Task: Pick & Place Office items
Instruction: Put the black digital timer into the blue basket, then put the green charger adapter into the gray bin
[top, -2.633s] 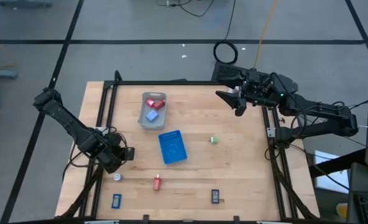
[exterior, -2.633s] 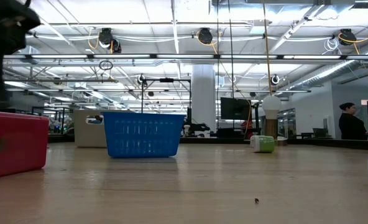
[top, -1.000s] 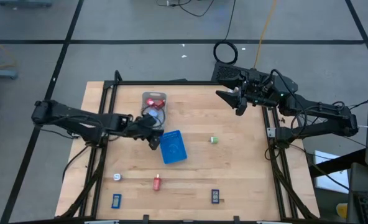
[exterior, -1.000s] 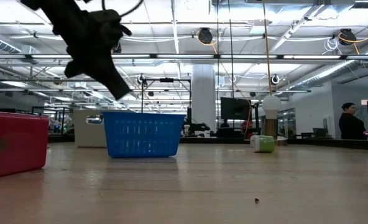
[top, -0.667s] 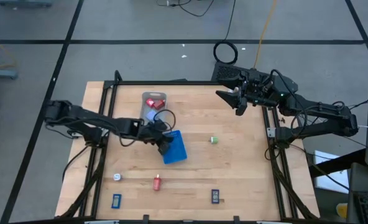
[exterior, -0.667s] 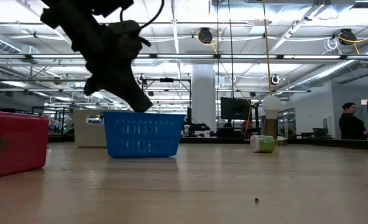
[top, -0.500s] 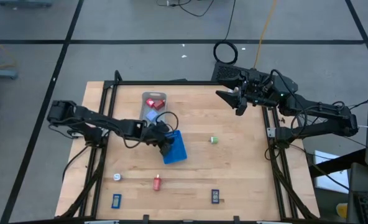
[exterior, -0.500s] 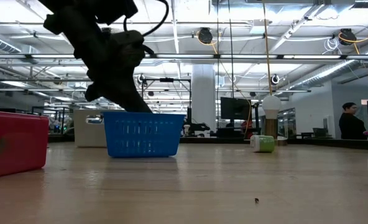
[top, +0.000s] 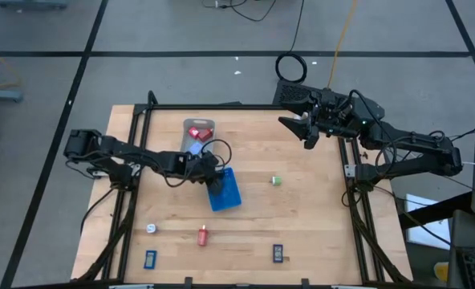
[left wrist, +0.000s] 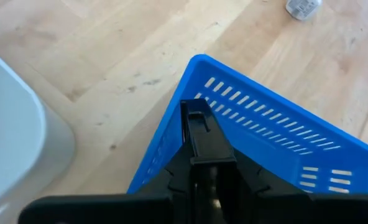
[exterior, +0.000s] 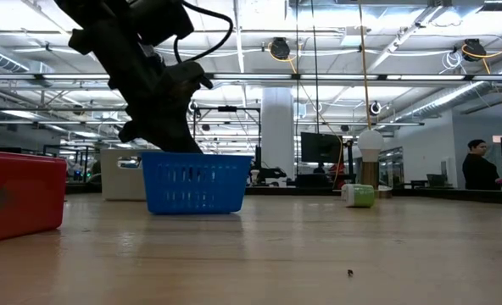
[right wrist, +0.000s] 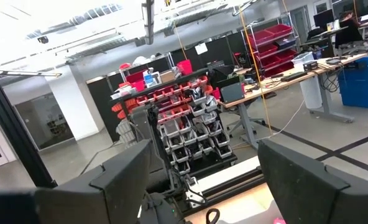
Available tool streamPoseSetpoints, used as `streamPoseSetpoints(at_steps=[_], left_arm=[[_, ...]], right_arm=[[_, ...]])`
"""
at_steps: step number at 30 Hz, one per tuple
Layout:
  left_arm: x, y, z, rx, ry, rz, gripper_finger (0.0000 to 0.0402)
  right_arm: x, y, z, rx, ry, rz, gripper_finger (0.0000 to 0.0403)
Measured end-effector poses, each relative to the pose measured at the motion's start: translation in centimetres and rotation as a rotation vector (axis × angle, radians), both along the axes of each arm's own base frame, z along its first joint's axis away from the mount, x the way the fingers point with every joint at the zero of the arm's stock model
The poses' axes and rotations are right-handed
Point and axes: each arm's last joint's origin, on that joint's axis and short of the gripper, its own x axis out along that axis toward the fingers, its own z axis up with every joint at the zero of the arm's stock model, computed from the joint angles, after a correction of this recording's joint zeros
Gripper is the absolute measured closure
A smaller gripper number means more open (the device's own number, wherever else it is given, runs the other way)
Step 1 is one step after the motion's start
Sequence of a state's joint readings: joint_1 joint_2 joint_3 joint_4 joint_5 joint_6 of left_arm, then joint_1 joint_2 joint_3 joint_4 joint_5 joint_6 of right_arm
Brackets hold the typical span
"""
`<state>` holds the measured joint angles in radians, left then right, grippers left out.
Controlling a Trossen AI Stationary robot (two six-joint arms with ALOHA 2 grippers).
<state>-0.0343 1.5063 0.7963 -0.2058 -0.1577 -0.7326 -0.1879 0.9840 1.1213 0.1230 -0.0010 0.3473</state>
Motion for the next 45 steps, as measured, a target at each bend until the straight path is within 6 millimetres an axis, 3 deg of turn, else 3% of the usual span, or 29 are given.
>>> streamPoseSetpoints(at_steps=[6, 13, 20, 34, 45], left_arm=[[0.0, 0.3, 0.0, 0.005, 0.001, 0.003, 0.0350], [0.0, 0.3, 0.0, -0.002, -0.001, 0.012, 0.0284], [0.0, 0.3, 0.0, -0.004, -0.002, 0.011, 0.0252], [0.4, 0.1, 0.6, -0.086, -0.070, -0.012, 0.0249], [-0.1, 0.1, 3.5, -0.087, -0.221, -0.033, 0.0248]], right_arm=[[0.0, 0.0, 0.0, 0.000, 0.000, 0.000, 0.0112], [0.0, 0.0, 0.0, 0.000, 0.000, 0.000, 0.0112], [0.0, 0.0, 0.0, 0.000, 0.000, 0.000, 0.0112], [0.0, 0.0, -0.2, 0.009, 0.014, 0.002, 0.0112], [0.0, 0.0, -0.3, 0.013, 0.031, 0.005, 0.0112]])
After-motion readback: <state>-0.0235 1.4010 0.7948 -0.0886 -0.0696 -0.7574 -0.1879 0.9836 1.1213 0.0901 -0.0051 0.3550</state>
